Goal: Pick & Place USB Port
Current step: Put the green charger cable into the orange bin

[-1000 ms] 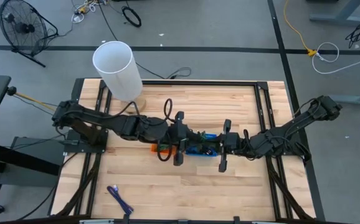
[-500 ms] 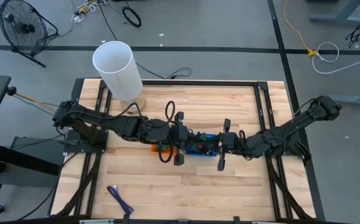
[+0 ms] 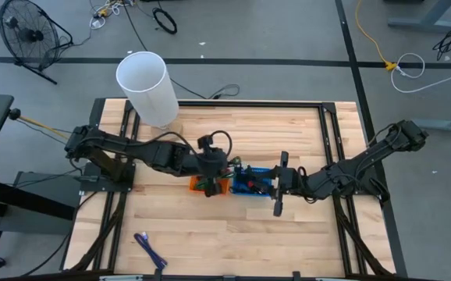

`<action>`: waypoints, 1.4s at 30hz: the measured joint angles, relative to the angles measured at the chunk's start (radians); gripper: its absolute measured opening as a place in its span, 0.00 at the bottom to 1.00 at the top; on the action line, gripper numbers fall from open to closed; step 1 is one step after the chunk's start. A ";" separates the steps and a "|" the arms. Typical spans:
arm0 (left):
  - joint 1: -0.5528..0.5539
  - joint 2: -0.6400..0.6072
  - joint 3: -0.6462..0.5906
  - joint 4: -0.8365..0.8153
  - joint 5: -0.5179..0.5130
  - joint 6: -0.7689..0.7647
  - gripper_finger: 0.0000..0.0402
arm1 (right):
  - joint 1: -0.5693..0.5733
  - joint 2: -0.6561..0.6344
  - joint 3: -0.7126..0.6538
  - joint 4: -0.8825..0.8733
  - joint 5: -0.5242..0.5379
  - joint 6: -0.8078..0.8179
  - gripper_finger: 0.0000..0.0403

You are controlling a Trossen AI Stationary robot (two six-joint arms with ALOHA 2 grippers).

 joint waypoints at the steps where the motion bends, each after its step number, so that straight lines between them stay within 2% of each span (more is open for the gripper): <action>1: 0.002 0.001 0.000 -0.033 -0.001 -0.014 0.04 | 0.000 0.000 0.000 -0.001 0.000 0.000 0.29; 13: 0.003 0.071 0.000 -0.226 0.004 -0.180 0.04 | 0.000 -0.001 0.000 -0.012 0.001 0.000 0.31; 23: 0.003 0.166 0.000 -0.229 0.036 -0.224 0.04 | 0.000 -0.001 0.000 -0.031 0.001 0.004 0.31; 30: 0.003 0.161 -0.044 -0.245 0.037 -0.259 0.04 | 0.000 -0.001 0.000 -0.053 -0.001 0.030 0.31; 42: 0.027 0.157 -0.143 -0.142 0.078 -0.291 0.04 | 0.000 -0.001 0.000 -0.056 -0.008 0.031 0.31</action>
